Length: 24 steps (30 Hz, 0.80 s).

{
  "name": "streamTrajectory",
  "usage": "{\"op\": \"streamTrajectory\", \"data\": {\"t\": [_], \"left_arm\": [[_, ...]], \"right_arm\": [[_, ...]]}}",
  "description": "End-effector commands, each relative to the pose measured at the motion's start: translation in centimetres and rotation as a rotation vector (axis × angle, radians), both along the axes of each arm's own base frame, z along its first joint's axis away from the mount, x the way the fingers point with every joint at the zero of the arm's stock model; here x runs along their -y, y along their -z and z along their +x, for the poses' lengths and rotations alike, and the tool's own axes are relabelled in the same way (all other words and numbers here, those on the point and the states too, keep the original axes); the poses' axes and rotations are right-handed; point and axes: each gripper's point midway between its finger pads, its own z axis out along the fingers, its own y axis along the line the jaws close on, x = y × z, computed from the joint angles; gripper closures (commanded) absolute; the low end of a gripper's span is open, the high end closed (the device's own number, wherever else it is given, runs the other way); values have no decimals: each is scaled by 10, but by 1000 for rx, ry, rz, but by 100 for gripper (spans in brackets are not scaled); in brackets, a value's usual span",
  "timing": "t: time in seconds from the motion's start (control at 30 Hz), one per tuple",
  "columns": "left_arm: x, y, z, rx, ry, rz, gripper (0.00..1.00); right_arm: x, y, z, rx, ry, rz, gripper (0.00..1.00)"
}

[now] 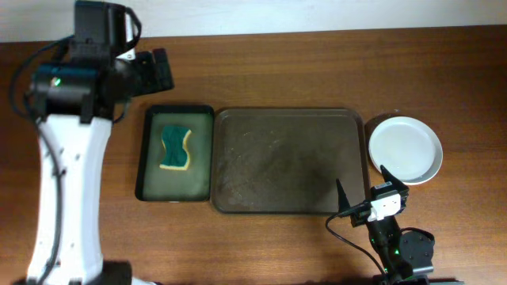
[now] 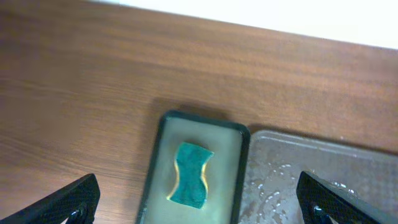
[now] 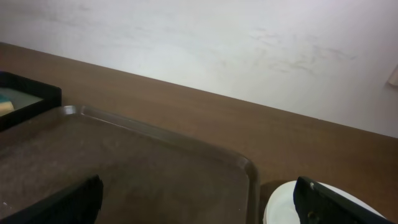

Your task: Clean dirty plates on tray and stack at the side

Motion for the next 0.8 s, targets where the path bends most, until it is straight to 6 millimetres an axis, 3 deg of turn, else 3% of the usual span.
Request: {"op": "streamTrajectory", "data": {"t": [0.0,0.2,0.4,0.57,0.77], "left_arm": [[-15,-53,-54,128,-45,21,1],[-26,-71,-143,133,-48,22,1],[-24,-65,-192,211,-29,-28,1],[-28,-43,-213,329,-63,-76,1],[-38,-25,-209,586,-114,-92,1]], "right_arm": [[-1,2,0,-8,-7,15,2],[-1,2,0,-8,-7,14,2],[-1,2,0,-8,-7,14,1],[-1,2,0,-8,-7,14,2],[-1,2,0,-8,-7,14,2]]}}
